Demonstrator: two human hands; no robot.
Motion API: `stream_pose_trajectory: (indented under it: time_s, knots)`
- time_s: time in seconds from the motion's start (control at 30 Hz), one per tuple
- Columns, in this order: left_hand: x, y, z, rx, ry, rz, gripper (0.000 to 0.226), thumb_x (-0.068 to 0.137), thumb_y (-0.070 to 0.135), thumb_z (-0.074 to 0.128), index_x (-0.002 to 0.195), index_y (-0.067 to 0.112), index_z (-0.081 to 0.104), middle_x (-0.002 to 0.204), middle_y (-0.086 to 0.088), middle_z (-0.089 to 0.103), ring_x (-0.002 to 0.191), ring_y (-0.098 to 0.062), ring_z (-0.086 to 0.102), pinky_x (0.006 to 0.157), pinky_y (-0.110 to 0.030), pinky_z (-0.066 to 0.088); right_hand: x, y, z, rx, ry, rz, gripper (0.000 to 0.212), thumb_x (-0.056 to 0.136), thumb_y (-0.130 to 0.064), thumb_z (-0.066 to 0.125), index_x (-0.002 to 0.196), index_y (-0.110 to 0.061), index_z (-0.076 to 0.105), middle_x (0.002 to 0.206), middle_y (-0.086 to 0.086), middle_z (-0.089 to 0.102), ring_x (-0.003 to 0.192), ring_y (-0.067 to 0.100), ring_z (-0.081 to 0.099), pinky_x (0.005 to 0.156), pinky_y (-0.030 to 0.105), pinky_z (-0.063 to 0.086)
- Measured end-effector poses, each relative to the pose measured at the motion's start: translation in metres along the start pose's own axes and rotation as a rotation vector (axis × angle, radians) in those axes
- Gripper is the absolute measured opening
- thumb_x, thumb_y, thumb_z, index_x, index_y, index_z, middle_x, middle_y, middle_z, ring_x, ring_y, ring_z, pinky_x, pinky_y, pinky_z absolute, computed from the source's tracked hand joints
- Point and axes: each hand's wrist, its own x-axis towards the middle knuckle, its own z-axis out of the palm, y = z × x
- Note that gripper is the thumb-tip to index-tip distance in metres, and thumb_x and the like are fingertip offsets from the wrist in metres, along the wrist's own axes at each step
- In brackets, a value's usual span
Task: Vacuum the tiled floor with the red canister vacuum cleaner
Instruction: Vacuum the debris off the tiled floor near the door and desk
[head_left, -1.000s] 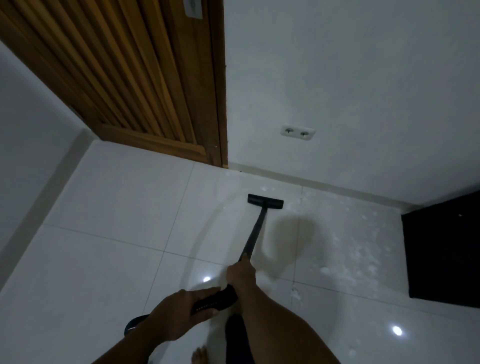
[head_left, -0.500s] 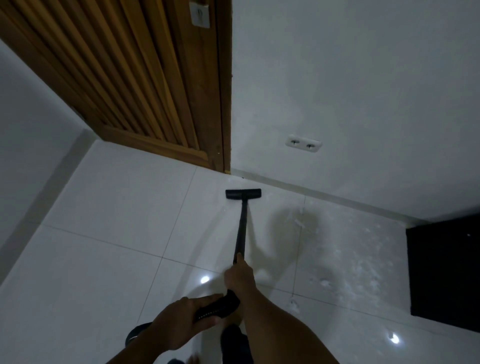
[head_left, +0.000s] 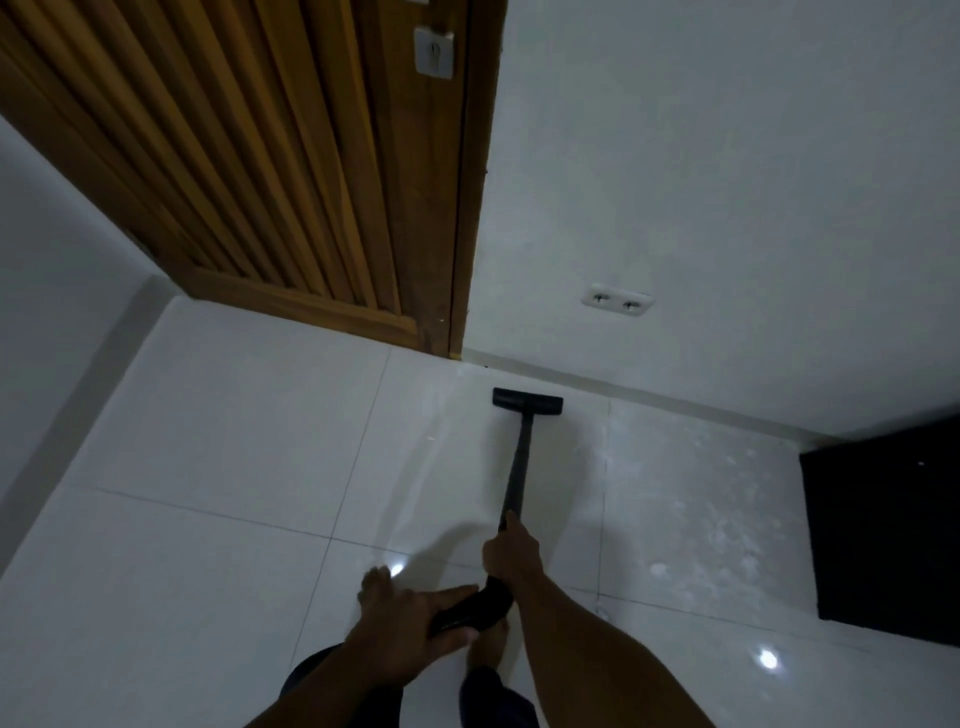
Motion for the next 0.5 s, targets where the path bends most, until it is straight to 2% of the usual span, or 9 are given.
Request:
stream_pose_trajectory:
  time_s: [0.07, 0.17, 0.23, 0.33, 0.43, 0.5]
  knots:
    - [-0.005, -0.007, -0.019, -0.019, -0.044, 0.023, 0.048, 0.074, 0.090, 0.031, 0.120, 0.079, 0.021, 0.143, -0.004, 0.050, 0.141, -0.027, 0.036, 0.118, -0.046, 0.023, -0.001, -0.017, 0.014, -0.012, -0.028, 0.000, 0.067, 0.096, -0.012, 0.041, 0.157, -0.020, 0.013, 0.150, 0.013, 0.040, 0.124, 0.029, 0.052, 0.093, 0.030, 0.048]
    - [-0.012, -0.038, -0.045, -0.063, -0.075, 0.069, 0.043, 0.091, 0.071, 0.046, 0.127, 0.074, 0.023, 0.142, 0.010, 0.047, 0.133, -0.023, 0.048, 0.111, -0.035, 0.034, -0.003, -0.050, 0.043, -0.033, -0.059, -0.015, 0.068, 0.095, -0.013, 0.042, 0.156, -0.022, 0.014, 0.149, 0.012, 0.041, 0.123, 0.028, 0.053, 0.094, 0.031, 0.050]
    - [-0.020, -0.068, -0.063, -0.122, -0.064, 0.056, 0.044, 0.089, 0.071, 0.049, 0.124, 0.079, 0.024, 0.147, 0.007, 0.049, 0.128, -0.013, 0.054, 0.107, -0.029, 0.041, -0.003, -0.077, 0.068, -0.046, -0.077, -0.041, 0.067, 0.096, -0.013, 0.042, 0.156, -0.022, 0.015, 0.148, 0.012, 0.043, 0.122, 0.026, 0.054, 0.085, 0.025, 0.047]
    - [-0.026, -0.101, -0.087, -0.170, -0.004, 0.052, 0.044, 0.088, 0.069, 0.054, 0.113, 0.089, 0.024, 0.137, 0.021, 0.059, 0.117, 0.003, 0.059, 0.100, -0.021, 0.047, 0.002, -0.114, 0.094, -0.021, -0.106, -0.060, 0.066, 0.096, -0.012, 0.041, 0.157, -0.022, 0.016, 0.149, 0.011, 0.042, 0.123, 0.027, 0.053, 0.080, 0.023, 0.043]
    - [-0.025, -0.118, -0.112, -0.157, 0.032, 0.014, 0.045, 0.092, 0.064, 0.054, 0.130, 0.073, 0.031, 0.129, 0.021, 0.064, 0.106, 0.007, 0.062, 0.086, -0.003, 0.043, 0.012, -0.145, 0.108, 0.021, -0.074, -0.044, 0.068, 0.095, -0.013, 0.043, 0.157, -0.021, 0.016, 0.150, 0.010, 0.040, 0.128, 0.029, 0.049, 0.092, 0.026, 0.045]
    - [-0.023, -0.128, -0.123, -0.105, 0.057, -0.008, 0.054, 0.092, 0.064, 0.054, 0.141, 0.059, 0.032, 0.131, 0.016, 0.064, 0.108, 0.002, 0.062, 0.085, -0.004, 0.042, 0.017, -0.156, 0.117, 0.038, -0.061, -0.029, 0.070, 0.094, -0.013, 0.045, 0.157, -0.020, 0.016, 0.150, 0.010, 0.041, 0.127, 0.030, 0.050, 0.098, 0.031, 0.047]
